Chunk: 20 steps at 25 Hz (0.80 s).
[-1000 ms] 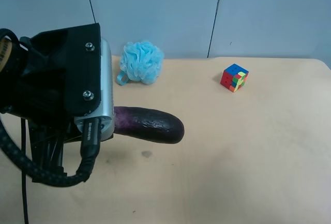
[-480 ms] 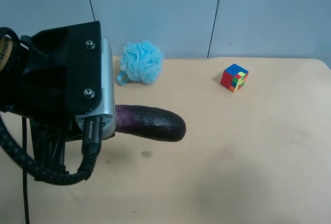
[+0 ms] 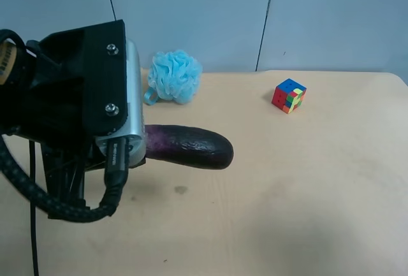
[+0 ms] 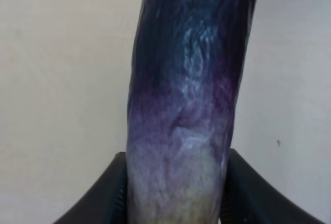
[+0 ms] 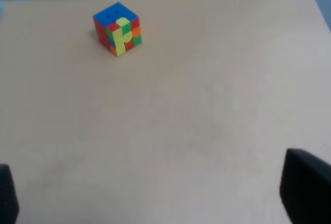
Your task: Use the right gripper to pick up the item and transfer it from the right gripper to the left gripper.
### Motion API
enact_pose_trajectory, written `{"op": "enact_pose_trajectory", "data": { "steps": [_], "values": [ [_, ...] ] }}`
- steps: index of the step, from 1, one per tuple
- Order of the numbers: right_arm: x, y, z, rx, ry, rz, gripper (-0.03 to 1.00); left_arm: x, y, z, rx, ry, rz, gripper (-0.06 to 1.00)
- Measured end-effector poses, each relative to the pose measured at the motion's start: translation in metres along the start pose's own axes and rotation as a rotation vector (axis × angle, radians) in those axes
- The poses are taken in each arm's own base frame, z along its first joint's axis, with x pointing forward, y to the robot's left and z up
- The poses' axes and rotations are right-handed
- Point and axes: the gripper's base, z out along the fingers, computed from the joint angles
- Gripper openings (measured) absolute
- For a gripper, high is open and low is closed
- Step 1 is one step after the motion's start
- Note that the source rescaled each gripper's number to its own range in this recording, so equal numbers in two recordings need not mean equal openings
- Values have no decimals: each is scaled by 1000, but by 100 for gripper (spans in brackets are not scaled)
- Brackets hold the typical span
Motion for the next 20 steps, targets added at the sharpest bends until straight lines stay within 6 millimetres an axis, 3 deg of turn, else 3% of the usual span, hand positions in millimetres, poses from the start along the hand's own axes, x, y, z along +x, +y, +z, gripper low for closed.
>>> {"op": "enact_pose_trajectory", "data": {
  "steps": [4, 8, 20],
  "values": [
    [0, 0, 0, 0, 0, 0, 100, -3, 3, 0, -21, -33, -63, 0],
    [0, 0, 0, 1, 0, 0, 100, 4, 19, 0, -80, -41, -277, 0],
    [0, 0, 0, 1, 0, 0, 100, 78, 116, 25, -336, -1, -889, 0]
  ]
}}
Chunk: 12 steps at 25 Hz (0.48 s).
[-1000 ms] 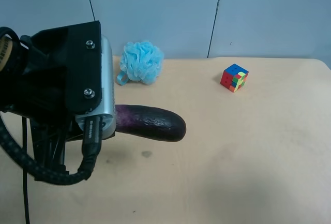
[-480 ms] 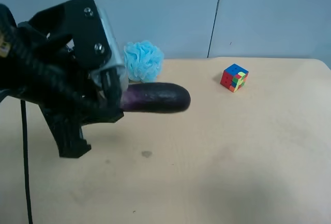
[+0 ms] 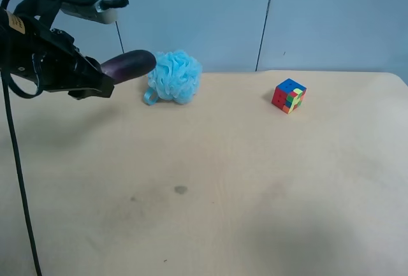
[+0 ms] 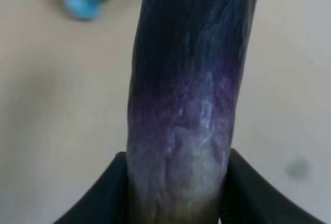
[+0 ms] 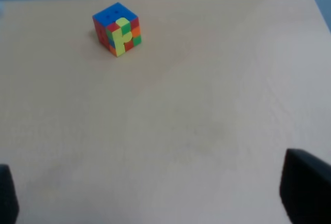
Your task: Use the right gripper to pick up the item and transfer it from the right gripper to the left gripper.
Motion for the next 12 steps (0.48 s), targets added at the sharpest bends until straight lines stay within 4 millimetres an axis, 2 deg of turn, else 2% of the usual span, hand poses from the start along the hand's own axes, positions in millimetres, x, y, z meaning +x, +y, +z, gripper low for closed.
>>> {"op": "enact_pose_trajectory", "data": {
  "steps": [4, 7, 10, 12],
  "values": [
    [0, 0, 0, 0, 0, 0, 100, -1, 33, 10, -71, -41, -122, 0],
    [0, 0, 0, 0, 0, 0, 100, -1, 50, 14, -111, -81, -181, 0],
    [0, 0, 0, 0, 0, 0, 100, 13, 62, 20, -142, -93, -251, 0],
    [0, 0, 0, 0, 0, 0, 100, 31, 69, 28, -166, -66, -291, 0]
  ]
}}
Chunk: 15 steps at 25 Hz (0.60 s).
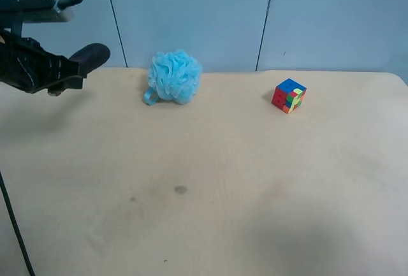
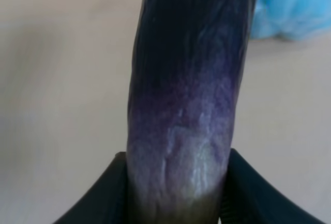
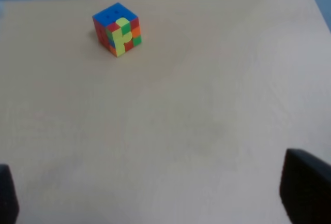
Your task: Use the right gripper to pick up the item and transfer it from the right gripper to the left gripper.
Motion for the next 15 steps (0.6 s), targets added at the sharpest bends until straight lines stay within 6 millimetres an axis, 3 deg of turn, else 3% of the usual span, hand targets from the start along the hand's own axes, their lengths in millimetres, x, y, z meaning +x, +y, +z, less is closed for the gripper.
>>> {"op": "enact_pose_trajectory", "data": {
  "steps": [5, 15],
  "values": [
    [0, 0, 0, 0, 0, 0, 100, 32, 21, 18, -59, 85, -53, 0],
    [0, 0, 0, 0, 0, 0, 100, 59, 26, 45, -80, 184, -67, 0]
  ]
}}
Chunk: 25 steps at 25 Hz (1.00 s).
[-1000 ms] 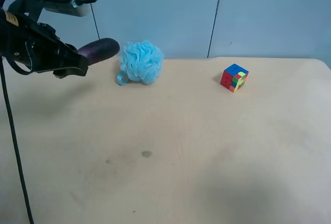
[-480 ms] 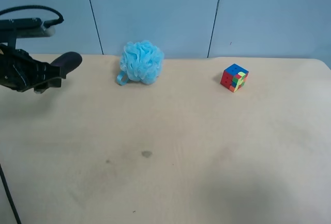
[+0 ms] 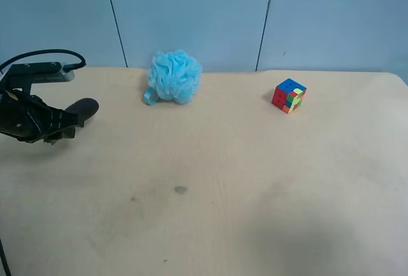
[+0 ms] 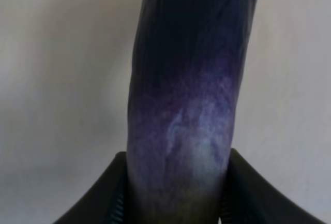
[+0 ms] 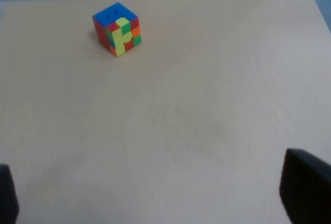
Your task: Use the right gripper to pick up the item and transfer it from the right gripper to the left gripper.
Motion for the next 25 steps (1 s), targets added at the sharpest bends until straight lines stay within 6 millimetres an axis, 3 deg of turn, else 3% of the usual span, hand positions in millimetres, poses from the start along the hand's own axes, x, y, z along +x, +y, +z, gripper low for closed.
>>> {"op": "enact_pose_trajectory", "data": {
  "steps": [10, 11, 14, 16, 19, 25],
  "values": [
    [0, 0, 0, 0, 0, 0, 100, 7, 1, 10, -3, 58, 17, 1],
    [0, 0, 0, 0, 0, 0, 100, 7, 1, 10, -3, 57, 21, 10],
    [0, 0, 0, 0, 0, 0, 100, 7, 1, 11, -5, 50, 23, 70],
    [0, 0, 0, 0, 0, 0, 100, 7, 1, 12, -6, 56, 29, 91],
    [0, 0, 0, 0, 0, 0, 100, 8, 1, 12, -7, 60, 45, 98],
    [0, 0, 0, 0, 0, 0, 100, -3, -1, 4, 6, 108, 83, 99]
  ]
}}
